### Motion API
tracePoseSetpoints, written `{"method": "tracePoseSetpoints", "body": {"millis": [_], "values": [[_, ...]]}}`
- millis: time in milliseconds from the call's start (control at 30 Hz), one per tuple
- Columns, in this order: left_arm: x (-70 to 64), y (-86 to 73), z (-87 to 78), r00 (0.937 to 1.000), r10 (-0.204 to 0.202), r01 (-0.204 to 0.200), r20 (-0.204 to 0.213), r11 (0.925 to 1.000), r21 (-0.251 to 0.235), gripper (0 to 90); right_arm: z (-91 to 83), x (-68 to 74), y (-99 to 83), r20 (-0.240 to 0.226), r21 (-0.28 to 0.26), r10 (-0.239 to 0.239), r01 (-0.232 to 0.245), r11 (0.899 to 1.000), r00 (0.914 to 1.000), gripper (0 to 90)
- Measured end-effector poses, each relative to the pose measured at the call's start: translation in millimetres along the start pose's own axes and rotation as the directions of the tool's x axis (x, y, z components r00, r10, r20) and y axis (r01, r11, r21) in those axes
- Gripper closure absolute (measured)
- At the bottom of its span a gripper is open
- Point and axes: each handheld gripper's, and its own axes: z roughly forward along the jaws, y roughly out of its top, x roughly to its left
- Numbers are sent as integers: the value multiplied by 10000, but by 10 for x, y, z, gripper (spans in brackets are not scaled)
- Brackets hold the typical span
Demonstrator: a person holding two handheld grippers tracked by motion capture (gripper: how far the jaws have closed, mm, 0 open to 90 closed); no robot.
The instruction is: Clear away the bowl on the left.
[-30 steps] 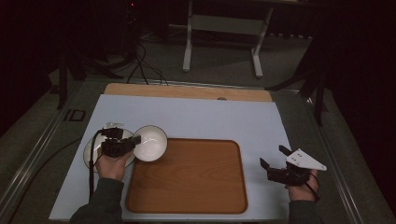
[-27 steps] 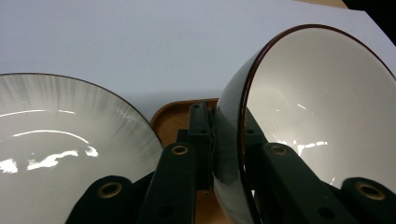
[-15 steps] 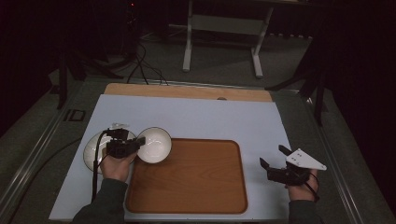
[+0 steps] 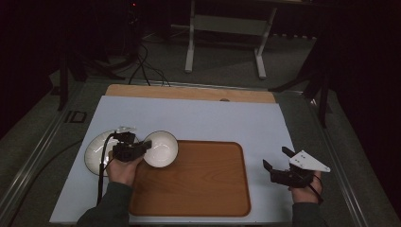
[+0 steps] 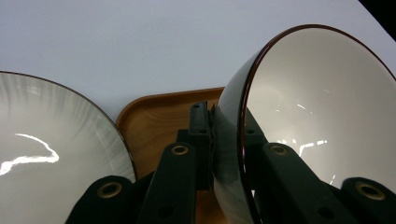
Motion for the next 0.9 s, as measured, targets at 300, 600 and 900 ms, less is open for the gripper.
{"method": "tracePoseSetpoints", "body": {"millis": [300, 600, 900], "values": [[-75, -20, 58, 9999, 91, -92, 142, 9999, 87, 819, -1, -3, 0, 15, 16, -23, 23, 10000, 10000, 139], [-146, -50, 124, 9994, 183, -188, 284, 9996, 202, 819, 1, 0, 1, 12, 14, -17, 17, 10000, 10000, 139], [-232, -79, 193, 9983, 389, -406, 436, 9984, 400, 818, 1, 0, 0, 10, 12, -15, 15, 10000, 10000, 139]]}}
